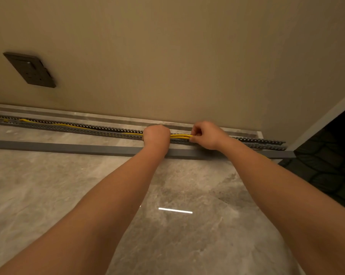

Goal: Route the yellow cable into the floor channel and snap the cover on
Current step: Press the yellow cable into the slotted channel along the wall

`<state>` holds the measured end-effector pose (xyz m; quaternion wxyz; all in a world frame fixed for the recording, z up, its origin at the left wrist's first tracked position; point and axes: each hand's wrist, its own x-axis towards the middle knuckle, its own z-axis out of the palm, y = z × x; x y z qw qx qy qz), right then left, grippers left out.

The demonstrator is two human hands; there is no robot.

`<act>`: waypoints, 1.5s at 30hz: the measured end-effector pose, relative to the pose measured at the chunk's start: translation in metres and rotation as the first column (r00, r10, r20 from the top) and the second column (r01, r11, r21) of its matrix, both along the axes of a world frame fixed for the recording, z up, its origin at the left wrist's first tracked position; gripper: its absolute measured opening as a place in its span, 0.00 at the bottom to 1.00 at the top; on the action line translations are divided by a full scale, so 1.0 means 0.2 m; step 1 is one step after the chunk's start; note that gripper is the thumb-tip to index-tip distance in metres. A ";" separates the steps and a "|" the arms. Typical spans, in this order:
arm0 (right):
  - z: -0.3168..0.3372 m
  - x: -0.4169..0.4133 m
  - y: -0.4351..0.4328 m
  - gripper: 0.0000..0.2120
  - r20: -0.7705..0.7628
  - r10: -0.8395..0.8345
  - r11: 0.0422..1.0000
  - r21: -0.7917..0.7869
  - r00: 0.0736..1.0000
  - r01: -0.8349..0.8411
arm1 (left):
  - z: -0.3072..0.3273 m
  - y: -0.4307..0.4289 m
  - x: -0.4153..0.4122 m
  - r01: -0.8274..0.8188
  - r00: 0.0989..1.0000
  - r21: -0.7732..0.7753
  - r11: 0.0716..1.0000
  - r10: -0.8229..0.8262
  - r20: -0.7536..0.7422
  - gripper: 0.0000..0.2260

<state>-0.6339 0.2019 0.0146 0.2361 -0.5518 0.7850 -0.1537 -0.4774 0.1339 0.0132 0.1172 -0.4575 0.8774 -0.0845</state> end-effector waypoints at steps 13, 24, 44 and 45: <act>0.03 0.01 -0.05 0.08 0.126 -0.172 0.981 -0.064 0.977 0.181 | -0.01 -0.01 0.01 0.011 1.000 -0.032 0.999 -0.011 -0.010 0.09; 0.04 0.08 -0.11 0.04 -0.073 -0.255 0.959 0.108 0.964 0.262 | 0.01 -0.05 0.02 -0.010 0.981 -0.022 1.000 0.005 -0.193 0.08; 0.07 0.04 0.01 0.11 -0.351 -0.063 0.989 0.106 0.934 0.107 | -0.01 0.08 -0.19 0.216 0.970 0.017 0.976 -0.213 -0.117 0.11; 0.08 0.01 0.03 0.10 -0.343 -0.075 0.987 0.111 0.936 0.119 | 0.00 0.09 -0.20 0.208 0.973 0.014 0.978 -0.205 -0.107 0.11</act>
